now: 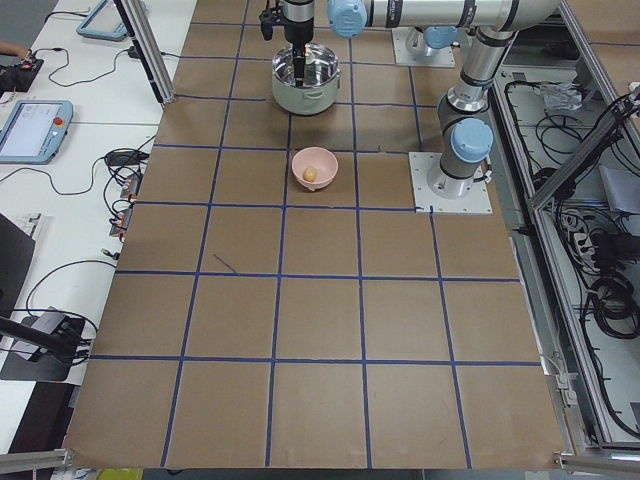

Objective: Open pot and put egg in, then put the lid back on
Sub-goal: 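Move the left gripper toward the pink bowl while the right approaches the lid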

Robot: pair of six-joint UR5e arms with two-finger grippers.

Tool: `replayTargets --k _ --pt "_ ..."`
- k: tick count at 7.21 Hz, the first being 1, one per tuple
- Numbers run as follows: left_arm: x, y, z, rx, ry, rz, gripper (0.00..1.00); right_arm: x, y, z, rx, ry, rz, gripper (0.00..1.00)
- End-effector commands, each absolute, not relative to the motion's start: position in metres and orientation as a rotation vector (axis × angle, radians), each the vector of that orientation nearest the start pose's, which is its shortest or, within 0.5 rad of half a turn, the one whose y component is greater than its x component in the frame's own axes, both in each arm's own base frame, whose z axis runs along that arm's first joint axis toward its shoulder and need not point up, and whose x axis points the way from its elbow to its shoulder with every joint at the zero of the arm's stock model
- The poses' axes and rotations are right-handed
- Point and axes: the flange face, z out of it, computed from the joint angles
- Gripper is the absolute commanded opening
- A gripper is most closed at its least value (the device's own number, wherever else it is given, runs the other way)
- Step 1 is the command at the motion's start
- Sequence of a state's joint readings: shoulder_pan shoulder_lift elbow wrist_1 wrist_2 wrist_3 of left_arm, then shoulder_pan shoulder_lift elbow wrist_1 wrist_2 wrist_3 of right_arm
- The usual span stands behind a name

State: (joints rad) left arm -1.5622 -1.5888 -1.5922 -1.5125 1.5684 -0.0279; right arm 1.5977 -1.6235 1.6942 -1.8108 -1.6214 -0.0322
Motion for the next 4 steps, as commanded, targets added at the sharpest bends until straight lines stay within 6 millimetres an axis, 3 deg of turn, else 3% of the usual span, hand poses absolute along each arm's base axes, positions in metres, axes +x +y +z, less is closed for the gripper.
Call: replayTargets --k 1,3,4 --pt "-0.128 -0.503 0.474 -0.06 3.143 -0.029 1.0 0.141 -0.479 0.476 -0.088 3.182 -0.264 1.0" --pt "-0.125 -0.502 0.475 -0.06 3.141 -0.031 1.0 0.141 -0.479 0.475 -0.086 3.182 -0.259 1.0" --pt "-0.113 -0.503 0.472 -0.067 3.141 -0.005 1.0 0.142 -0.48 0.475 -0.094 3.176 -0.263 1.0"
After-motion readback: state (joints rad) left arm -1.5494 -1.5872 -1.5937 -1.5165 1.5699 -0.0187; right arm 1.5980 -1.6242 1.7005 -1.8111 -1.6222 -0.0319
